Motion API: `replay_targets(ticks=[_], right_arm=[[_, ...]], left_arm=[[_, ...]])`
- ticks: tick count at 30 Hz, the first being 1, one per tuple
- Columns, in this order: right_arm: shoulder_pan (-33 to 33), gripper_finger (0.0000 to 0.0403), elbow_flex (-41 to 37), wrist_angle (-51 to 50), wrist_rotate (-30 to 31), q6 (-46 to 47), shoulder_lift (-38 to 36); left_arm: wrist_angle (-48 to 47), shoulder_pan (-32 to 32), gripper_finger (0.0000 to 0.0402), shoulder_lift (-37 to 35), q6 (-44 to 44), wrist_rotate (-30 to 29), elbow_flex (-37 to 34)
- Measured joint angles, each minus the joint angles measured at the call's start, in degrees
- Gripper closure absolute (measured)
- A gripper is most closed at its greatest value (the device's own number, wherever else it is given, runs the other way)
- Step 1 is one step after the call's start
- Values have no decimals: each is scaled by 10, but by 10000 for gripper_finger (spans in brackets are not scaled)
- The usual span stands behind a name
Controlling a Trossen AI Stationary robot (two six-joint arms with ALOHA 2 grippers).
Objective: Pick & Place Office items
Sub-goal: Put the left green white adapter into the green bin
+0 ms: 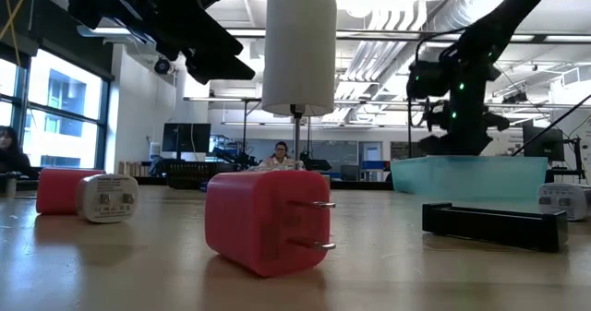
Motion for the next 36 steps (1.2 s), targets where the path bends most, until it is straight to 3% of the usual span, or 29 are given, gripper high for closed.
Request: replay_targets(ticks=[8, 36], right_arm=[[0, 280, 0, 42, 8, -9, 47], [-1, 252, 0, 73, -22, -9, 47]], left_arm=[[0, 0, 127, 0, 2, 7, 0], [0, 1, 127, 0, 1, 7, 0]])
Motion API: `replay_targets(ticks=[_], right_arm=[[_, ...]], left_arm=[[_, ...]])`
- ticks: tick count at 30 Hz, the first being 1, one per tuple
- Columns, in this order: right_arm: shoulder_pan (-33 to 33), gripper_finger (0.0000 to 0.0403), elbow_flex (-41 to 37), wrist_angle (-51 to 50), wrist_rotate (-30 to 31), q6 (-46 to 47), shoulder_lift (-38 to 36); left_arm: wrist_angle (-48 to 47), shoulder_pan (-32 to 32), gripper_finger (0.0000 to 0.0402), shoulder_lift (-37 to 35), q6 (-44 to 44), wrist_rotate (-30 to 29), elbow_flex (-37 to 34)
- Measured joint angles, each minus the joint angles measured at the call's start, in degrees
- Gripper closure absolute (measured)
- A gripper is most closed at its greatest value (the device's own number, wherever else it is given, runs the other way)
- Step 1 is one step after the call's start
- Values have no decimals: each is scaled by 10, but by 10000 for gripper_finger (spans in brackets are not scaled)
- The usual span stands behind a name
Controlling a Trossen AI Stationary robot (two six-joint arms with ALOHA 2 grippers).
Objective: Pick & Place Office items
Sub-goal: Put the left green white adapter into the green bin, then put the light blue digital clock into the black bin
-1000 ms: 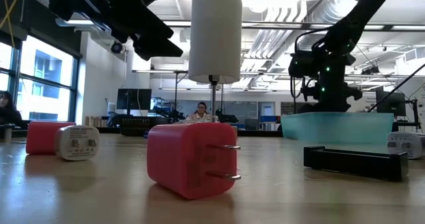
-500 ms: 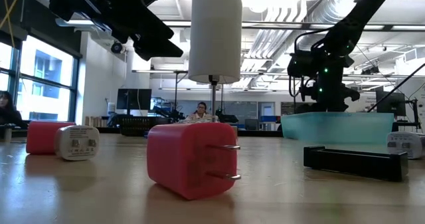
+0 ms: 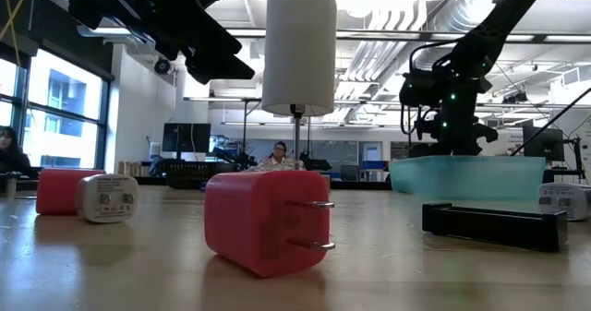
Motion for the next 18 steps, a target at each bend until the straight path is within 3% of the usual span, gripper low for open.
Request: replay_targets(ticks=[18], right_arm=[[0, 252, 0, 19, -1, 5, 0]], left_arm=[[0, 0, 127, 0, 0, 0, 0]])
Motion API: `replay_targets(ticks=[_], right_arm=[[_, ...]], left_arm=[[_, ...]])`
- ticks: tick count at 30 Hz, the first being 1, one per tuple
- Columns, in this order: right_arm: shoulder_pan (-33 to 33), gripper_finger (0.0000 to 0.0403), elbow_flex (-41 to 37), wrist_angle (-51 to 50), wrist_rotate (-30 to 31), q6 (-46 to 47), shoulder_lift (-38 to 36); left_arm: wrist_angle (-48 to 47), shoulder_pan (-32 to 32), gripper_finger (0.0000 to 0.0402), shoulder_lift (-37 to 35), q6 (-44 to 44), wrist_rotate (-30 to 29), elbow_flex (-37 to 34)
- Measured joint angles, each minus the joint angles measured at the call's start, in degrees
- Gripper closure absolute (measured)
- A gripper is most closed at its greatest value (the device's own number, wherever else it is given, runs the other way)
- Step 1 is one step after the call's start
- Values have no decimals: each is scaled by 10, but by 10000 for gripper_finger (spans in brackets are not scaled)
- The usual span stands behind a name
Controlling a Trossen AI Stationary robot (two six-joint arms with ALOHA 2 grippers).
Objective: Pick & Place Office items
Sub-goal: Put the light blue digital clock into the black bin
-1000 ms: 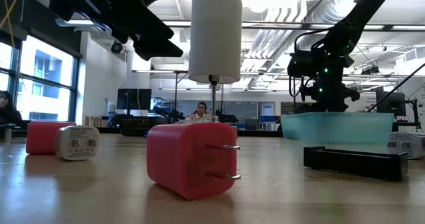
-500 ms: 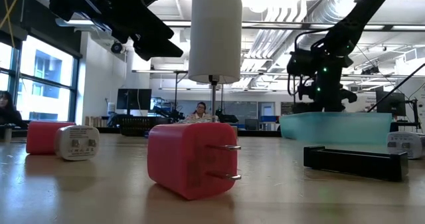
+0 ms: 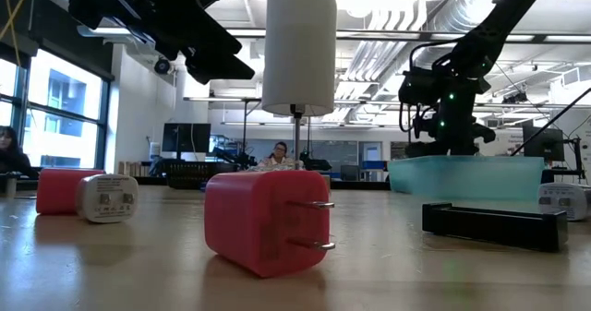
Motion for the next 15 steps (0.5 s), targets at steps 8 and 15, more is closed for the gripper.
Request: replay_targets(ticks=[8, 15], right_arm=[[9, 188, 0, 1, 1, 4, 0], [38, 147, 0, -5, 62, 4, -32]], left_arm=[[0, -4, 127, 0, 0, 0, 0], [0, -7, 127, 0, 0, 0, 0]])
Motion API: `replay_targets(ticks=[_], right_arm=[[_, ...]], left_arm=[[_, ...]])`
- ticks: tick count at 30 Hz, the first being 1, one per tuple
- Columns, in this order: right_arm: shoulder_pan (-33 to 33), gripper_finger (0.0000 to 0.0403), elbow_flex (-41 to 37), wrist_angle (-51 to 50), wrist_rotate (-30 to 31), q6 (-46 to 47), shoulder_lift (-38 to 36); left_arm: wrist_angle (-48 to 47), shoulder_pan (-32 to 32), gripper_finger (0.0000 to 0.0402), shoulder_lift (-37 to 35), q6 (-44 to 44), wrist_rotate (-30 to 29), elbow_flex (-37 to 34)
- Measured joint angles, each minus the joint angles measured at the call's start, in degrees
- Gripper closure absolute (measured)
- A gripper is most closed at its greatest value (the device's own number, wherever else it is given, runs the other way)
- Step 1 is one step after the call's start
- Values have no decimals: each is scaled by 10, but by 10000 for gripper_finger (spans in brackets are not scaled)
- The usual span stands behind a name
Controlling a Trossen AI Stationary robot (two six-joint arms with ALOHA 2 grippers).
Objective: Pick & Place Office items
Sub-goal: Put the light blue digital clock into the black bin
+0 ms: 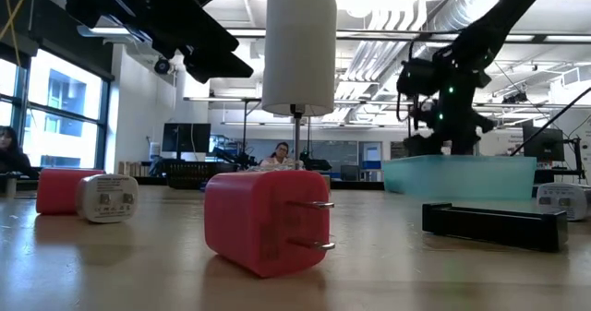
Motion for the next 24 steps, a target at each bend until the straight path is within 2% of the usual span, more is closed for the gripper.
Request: replay_targets(ticks=[7, 11, 14, 19, 24], right_arm=[[53, 142, 0, -39, -2, 0, -112], [95, 142, 0, -64, -39, -30, -196], [125, 142, 0, -70, -103, -63, -255], [162, 142, 0, -80, -256, -64, -332], [190, 142, 0, -100, -381, -64, -375]], left_arm=[[0, 0, 127, 0, 0, 0, 0], [0, 0, 127, 0, 0, 0, 0], [0, -1, 127, 0, 0, 3, 0], [0, -1, 127, 0, -1, 3, 0], [0, -1, 127, 0, -18, 3, 0]])
